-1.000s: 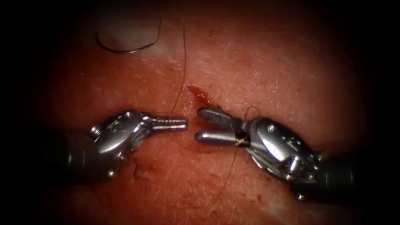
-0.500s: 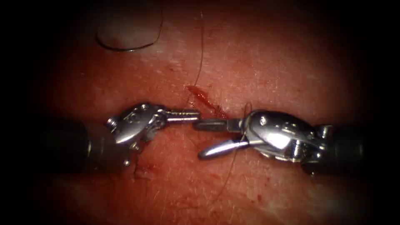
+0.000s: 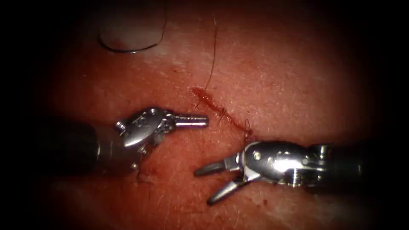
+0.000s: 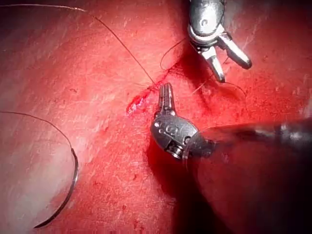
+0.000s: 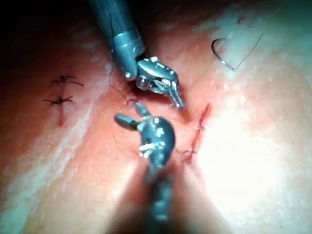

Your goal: Wound Closure

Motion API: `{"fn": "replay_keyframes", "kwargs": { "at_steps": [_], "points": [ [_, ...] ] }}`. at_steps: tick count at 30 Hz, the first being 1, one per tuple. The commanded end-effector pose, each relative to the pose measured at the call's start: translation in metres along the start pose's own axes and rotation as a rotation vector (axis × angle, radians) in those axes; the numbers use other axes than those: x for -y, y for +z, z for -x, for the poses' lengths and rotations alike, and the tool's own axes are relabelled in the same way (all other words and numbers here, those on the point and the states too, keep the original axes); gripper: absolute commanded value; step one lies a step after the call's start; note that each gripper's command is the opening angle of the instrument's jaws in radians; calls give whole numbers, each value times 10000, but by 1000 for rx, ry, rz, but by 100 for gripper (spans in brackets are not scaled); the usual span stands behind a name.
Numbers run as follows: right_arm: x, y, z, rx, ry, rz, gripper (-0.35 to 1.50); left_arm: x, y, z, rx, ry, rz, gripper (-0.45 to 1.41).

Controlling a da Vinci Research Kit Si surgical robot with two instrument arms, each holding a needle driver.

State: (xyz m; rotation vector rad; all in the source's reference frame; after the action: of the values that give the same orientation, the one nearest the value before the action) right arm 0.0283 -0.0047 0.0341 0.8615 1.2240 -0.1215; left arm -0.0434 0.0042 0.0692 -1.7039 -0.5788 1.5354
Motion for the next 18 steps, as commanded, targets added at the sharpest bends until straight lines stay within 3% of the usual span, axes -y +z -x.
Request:
{"fn": "replay_keyframes", "kwargs": {
  "at_steps": [1, 7, 18],
  "points": [
    [0, 9, 8, 11, 0, 8, 56, -1, 1, 11, 1, -5, 3, -45],
    [3, 8, 21, 78, -4, 17, 54, -9, -12, 14, 11, -4, 10, -45],
    [12, 34, 53, 190, 5, -10, 54, -10, -18, 17, 16, -7, 14, -45]
  ]
}}
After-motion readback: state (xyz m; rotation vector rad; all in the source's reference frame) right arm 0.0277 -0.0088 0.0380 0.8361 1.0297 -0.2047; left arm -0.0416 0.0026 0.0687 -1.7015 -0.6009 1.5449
